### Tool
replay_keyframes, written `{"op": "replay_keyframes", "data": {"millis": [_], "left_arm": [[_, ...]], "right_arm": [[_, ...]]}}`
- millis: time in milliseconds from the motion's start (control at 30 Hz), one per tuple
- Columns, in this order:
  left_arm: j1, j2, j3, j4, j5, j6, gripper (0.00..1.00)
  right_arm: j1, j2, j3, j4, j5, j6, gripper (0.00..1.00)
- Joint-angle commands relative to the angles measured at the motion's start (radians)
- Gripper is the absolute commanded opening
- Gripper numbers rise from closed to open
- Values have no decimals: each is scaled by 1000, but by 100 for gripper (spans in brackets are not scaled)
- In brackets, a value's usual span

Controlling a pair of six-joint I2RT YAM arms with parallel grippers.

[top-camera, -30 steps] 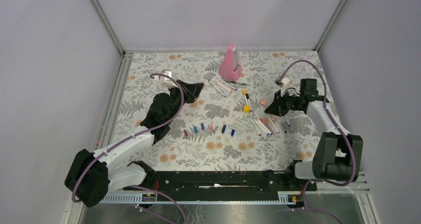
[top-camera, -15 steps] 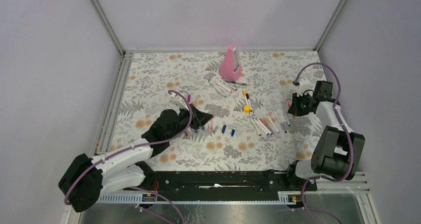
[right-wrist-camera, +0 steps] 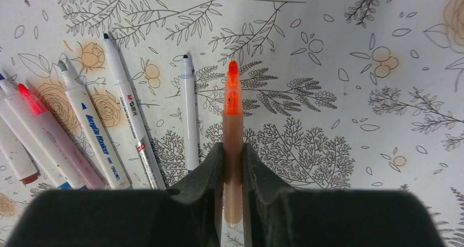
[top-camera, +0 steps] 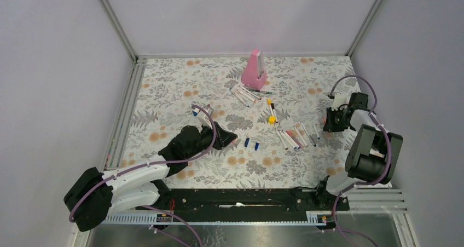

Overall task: Open the pen caps
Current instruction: Place the pen at the center of the board.

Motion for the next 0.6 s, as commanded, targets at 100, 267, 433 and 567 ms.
{"op": "replay_keyframes", "data": {"millis": [100,267,433,567], "left_arm": [[-19,5,2,53,-26,33,0],[-44,19,18,47,-34,43,0],[-82,40,44,31,-54,55,0],[-124,67,77,5,-87,68,1]], "right_arm": [[-2,41,44,1,5,15,24],[-2,63,61,-26,-11,13,32],[-2,45,63,-32,-21,14,37],[-2,2,57,-35,-38,13,38]]}}
